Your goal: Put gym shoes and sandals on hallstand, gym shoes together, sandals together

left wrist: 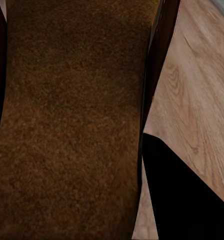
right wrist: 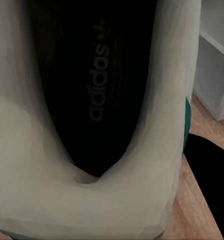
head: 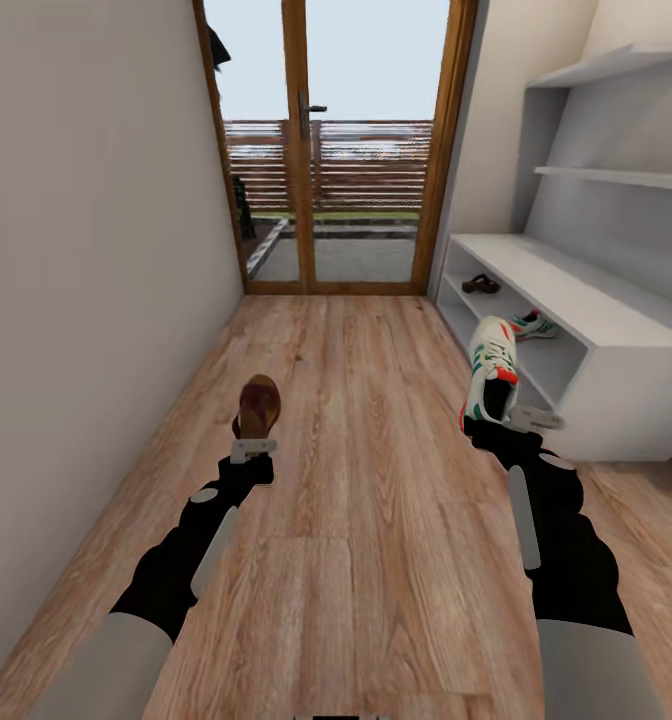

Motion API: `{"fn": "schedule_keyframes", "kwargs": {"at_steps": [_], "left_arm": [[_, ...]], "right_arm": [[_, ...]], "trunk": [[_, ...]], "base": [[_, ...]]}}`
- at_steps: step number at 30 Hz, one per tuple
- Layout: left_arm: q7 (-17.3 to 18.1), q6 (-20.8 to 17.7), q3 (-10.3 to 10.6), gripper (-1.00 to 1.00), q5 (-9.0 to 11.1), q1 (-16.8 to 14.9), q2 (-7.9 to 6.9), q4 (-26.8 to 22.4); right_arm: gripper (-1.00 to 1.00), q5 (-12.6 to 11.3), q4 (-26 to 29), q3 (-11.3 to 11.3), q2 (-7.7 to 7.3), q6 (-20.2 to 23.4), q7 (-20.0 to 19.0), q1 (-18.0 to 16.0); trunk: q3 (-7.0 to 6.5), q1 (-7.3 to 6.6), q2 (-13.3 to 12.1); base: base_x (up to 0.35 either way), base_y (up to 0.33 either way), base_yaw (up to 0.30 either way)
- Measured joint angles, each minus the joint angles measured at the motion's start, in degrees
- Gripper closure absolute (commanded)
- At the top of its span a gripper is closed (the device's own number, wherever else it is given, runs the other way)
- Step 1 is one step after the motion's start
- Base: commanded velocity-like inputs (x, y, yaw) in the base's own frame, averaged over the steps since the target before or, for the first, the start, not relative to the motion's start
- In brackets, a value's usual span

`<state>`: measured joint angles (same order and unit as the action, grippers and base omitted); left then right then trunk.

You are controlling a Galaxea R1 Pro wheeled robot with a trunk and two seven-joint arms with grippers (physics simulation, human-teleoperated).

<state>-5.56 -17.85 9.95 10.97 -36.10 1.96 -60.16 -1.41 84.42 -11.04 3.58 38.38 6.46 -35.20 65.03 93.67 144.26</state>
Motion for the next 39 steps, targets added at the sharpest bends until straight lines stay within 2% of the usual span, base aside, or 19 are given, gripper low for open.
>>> {"fn": "schedule_keyframes", "kwargs": {"at_steps": [16, 39], "left_arm": [[0.0, 0.0, 0.1, 1.00, 0.0, 0.0, 0.01, 0.7], [0.1, 0.0, 0.1, 1.00, 0.0, 0.0, 0.01, 0.7]], "right_arm": [[1.00, 0.0, 0.1, 0.0, 0.00, 0.0, 0.0, 0.0], [1.00, 0.0, 0.1, 0.0, 0.07, 0.0, 0.0, 0.0]], "trunk": [[-1.51, -0.01, 0.0], [-3.68, -0.01, 0.0]], "base": [[0.272, 0.230, 0.000], [0.336, 0.098, 0.000]]}}
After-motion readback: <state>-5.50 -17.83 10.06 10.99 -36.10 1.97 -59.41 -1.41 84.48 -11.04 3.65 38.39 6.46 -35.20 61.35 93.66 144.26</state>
